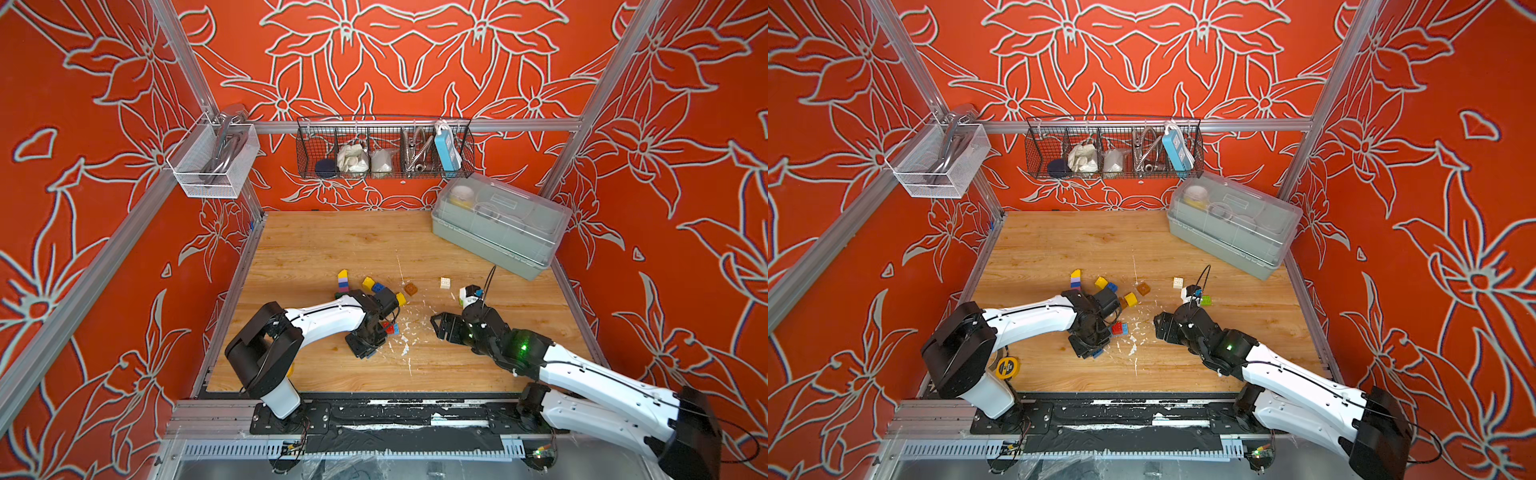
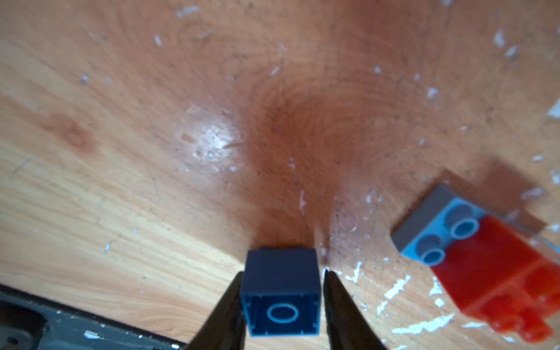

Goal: Assemble the number 1 with lego
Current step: Pick up the lego brick from the center of the board, then place the lego brick at the center of the board.

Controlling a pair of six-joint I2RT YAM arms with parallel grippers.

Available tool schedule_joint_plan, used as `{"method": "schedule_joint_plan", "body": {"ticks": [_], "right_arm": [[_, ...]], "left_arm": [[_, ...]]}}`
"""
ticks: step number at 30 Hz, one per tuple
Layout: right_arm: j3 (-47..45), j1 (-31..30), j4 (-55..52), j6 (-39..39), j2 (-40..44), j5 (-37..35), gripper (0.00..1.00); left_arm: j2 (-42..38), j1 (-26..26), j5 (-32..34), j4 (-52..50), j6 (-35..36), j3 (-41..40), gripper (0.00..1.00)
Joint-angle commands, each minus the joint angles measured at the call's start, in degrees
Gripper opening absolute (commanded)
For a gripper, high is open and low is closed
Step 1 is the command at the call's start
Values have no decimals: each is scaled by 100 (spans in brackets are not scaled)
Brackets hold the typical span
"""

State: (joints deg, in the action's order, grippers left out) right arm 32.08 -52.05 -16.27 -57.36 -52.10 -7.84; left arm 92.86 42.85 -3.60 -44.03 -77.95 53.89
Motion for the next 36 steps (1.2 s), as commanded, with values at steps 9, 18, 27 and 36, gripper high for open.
{"method": "schedule_joint_plan", "body": {"ticks": [9,18,27,36], "right_arm": [[-539,-18,1265,399,345,615,87],[-1082,-713,4892,1654,-550,1489,81],[-673,-978,6168,2992,-1637,3141,84],[-743,-850,5828,3734,-808,3792,86]], "left_arm": [[-1199,-427,-1405,1498,878,-893,34],[-3561,-2225,-4295,3236,295,-2255,32],[-4520,-2694,-5119,5108,-1696,-2769,25],[-4756,-2694,-5788,5952,-1965,-2748,24]]}}
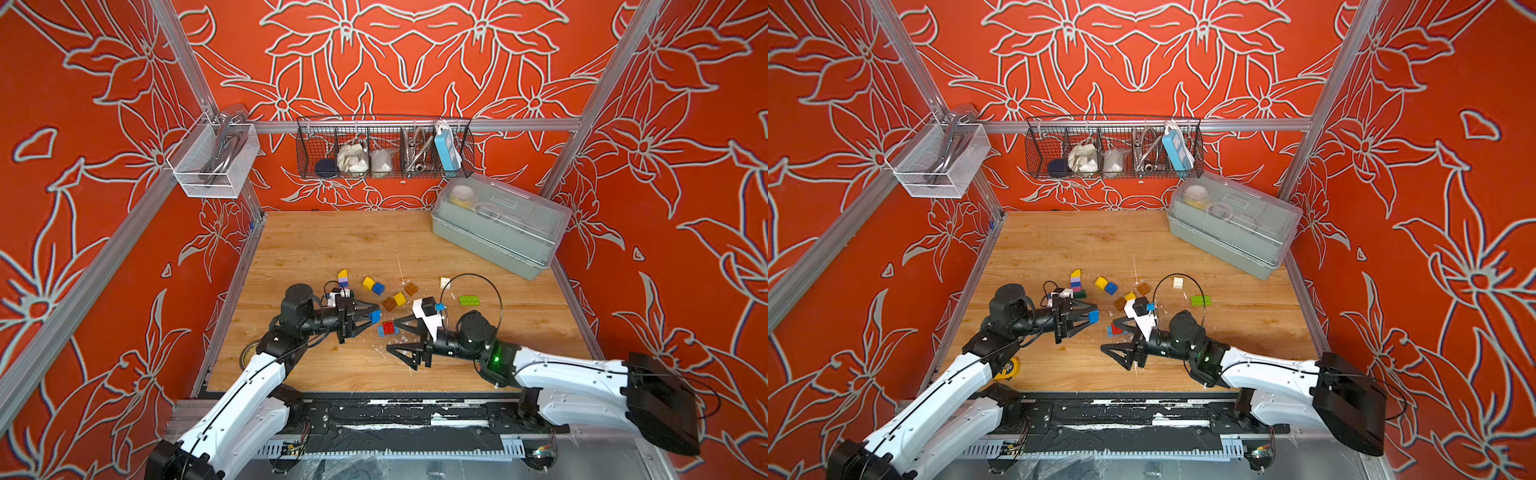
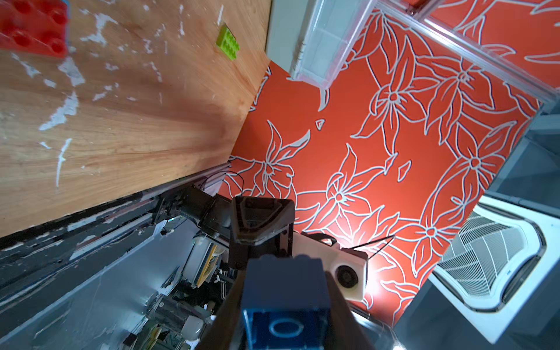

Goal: Assemble the number 1 with lego
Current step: Place the lego brick at the center of the board.

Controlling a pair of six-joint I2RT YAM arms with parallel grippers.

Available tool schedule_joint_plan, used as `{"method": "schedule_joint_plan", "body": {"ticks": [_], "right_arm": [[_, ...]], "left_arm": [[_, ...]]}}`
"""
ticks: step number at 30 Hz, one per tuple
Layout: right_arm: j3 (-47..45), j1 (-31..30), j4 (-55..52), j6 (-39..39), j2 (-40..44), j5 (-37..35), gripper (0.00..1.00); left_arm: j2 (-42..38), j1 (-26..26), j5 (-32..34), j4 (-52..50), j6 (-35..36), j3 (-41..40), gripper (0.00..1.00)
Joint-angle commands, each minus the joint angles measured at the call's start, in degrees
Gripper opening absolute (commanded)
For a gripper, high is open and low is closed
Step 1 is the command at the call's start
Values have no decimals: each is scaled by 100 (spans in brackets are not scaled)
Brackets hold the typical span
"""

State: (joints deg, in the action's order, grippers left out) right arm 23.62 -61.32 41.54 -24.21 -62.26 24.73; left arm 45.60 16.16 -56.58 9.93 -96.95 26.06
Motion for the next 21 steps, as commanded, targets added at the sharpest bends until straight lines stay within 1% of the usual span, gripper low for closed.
{"method": "schedule_joint_plan", "body": {"ticks": [1,4,8,11,13,16,21], "right_arm": [[106,144,-2,463,267,727,86],[97,459,-61,441,355,1256,86],[161,857,42,213,287,2006,85],[314,989,-250,313,252,2192,85],[349,1055,-287,342,242,2269,85],[449,1087,-367,347,183,2373,85],[585,1087,-181,180,-116,2590,84]], "left_arm": [[11,-26,-618,734,-2,17,25],[78,-9,-928,1095,199,-60,25],[22,90,-1066,1372,493,-201,25],[0,265,-1062,1214,872,-255,24],[26,362,-1056,1130,1057,-326,21],[45,468,-993,1127,1208,-387,20],[163,628,-872,1150,1294,-348,21]]}}
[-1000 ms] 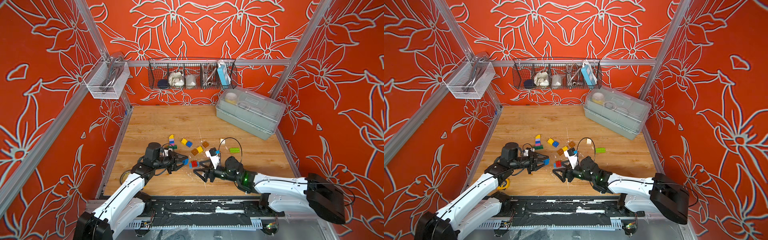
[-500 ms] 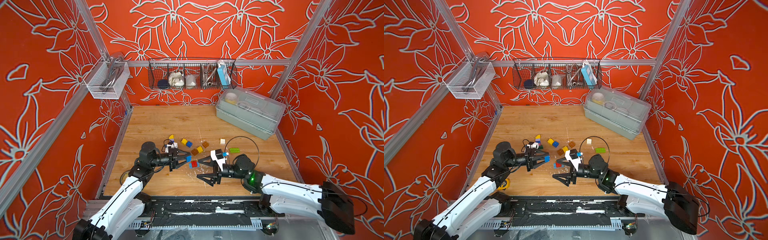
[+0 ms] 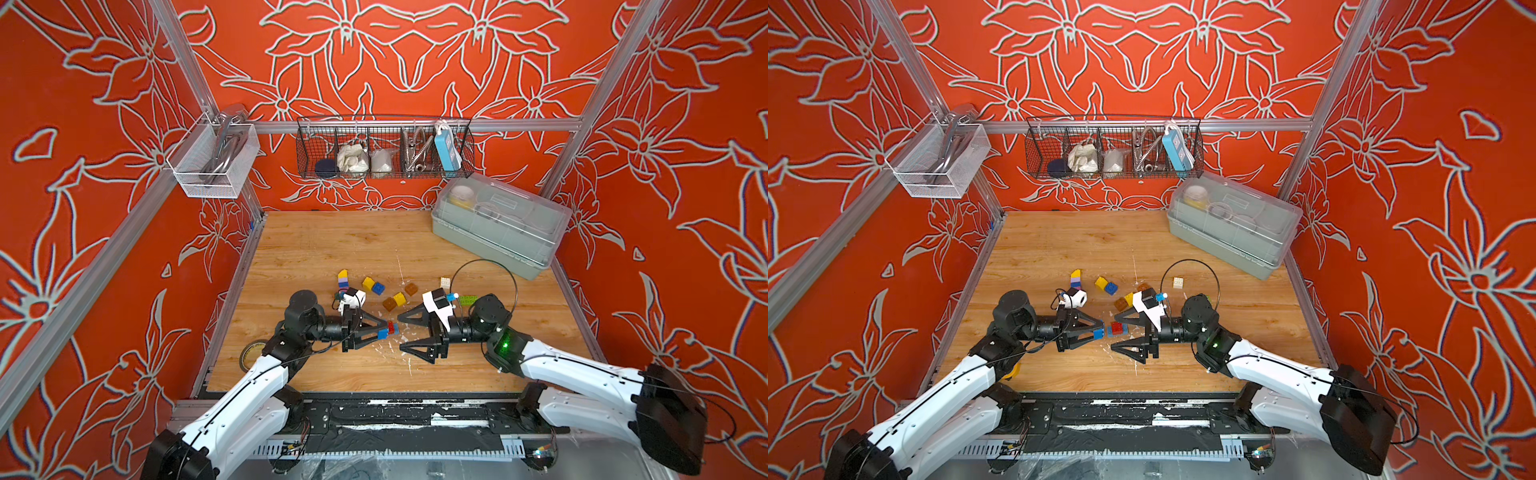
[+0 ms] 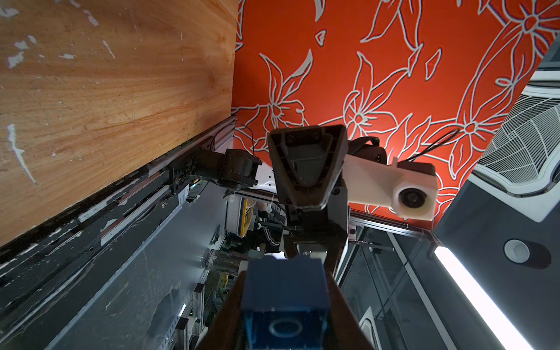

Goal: Assemble the number 1 with lego
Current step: Place the lego brick at the center of the board.

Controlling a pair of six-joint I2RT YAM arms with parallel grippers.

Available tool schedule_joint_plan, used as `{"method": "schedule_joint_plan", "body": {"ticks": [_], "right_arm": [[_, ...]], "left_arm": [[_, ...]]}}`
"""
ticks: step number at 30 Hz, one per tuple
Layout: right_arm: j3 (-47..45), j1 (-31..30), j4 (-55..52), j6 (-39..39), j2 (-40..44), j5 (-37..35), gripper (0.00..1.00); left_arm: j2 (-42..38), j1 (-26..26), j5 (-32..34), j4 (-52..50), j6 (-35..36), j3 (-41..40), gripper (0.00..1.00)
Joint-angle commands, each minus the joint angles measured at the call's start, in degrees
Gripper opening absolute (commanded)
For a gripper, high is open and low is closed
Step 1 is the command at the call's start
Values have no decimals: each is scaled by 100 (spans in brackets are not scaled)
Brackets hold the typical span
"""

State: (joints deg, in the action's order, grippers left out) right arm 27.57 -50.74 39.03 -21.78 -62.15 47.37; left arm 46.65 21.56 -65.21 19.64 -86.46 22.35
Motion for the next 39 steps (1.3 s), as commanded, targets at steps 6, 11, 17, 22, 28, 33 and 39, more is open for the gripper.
{"method": "schedule_joint_plan", "body": {"ticks": [6,11,17,22,28,33,39], "right_arm": [[318,26,324,-228,-464,548,83],[385,23,212,-137,-494,527,83],[422,20,176,-116,-564,533,80],[489,20,80,-76,-640,555,77],[530,20,-53,18,-636,431,71],[578,13,-172,75,-610,347,62],[610,20,-234,69,-665,329,49]], "left_arm": [[157,416,182,302,287,103,22],[237,488,237,429,186,129,22],[279,581,364,414,88,264,23],[309,638,453,429,-2,322,24],[362,725,522,394,-51,417,24],[384,794,545,291,-3,507,24],[396,815,587,284,-7,510,24]]}}
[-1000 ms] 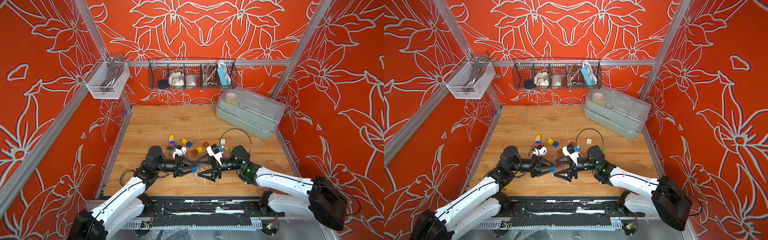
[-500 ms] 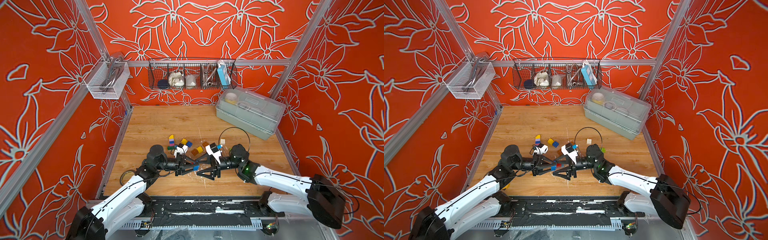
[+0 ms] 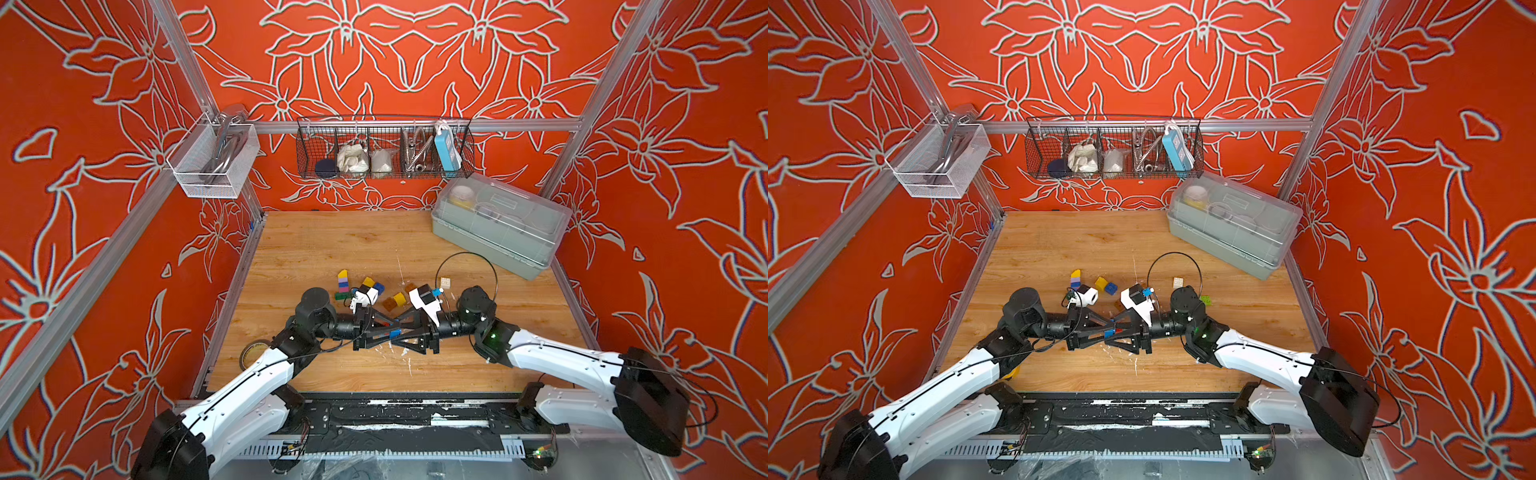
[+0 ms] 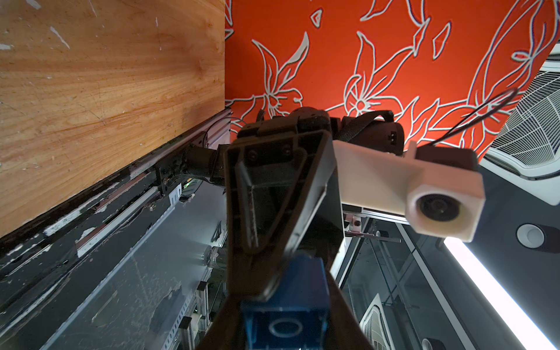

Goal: Assemble the number 1 with lego
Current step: Place the lego brick at the center of the board.

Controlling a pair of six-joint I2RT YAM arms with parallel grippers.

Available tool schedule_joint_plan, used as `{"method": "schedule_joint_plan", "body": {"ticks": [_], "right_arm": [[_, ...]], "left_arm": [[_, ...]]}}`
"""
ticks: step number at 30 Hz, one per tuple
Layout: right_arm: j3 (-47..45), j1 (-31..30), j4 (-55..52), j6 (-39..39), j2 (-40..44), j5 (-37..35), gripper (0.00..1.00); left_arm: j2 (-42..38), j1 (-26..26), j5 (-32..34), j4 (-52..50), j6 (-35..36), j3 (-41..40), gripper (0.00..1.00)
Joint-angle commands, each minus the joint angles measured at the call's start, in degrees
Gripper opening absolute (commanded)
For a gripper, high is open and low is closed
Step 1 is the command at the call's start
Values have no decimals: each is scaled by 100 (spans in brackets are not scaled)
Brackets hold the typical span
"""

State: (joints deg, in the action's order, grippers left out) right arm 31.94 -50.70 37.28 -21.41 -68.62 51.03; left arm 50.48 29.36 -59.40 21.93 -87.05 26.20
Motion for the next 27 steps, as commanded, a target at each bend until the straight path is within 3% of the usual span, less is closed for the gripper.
{"method": "schedule_joint_plan", "body": {"ticks": [1,13,16,17,19,20,23,26,27], "right_arm": [[180,12,-71,33,-25,-59,46],[287,19,-421,114,6,-159,27],[322,25,-523,117,7,-200,26],[337,17,-561,126,7,-222,24],[371,21,-739,184,21,-267,22],[405,33,-897,224,32,-303,21],[515,59,-1441,351,100,-400,17],[685,90,-2463,533,256,-829,0],[711,111,-2769,470,350,-1115,0]], "left_arm": [[14,34,-2,54,56,127,24],[-4,34,48,-107,141,131,28],[-37,34,79,-236,233,148,42],[-53,34,84,-310,285,156,51],[-88,34,105,-570,432,224,76],[-115,28,136,-728,508,272,95],[-216,-63,328,-1352,796,426,99],[-355,-425,561,-2246,1150,590,99],[-424,-599,700,-2757,1395,686,99]]}}
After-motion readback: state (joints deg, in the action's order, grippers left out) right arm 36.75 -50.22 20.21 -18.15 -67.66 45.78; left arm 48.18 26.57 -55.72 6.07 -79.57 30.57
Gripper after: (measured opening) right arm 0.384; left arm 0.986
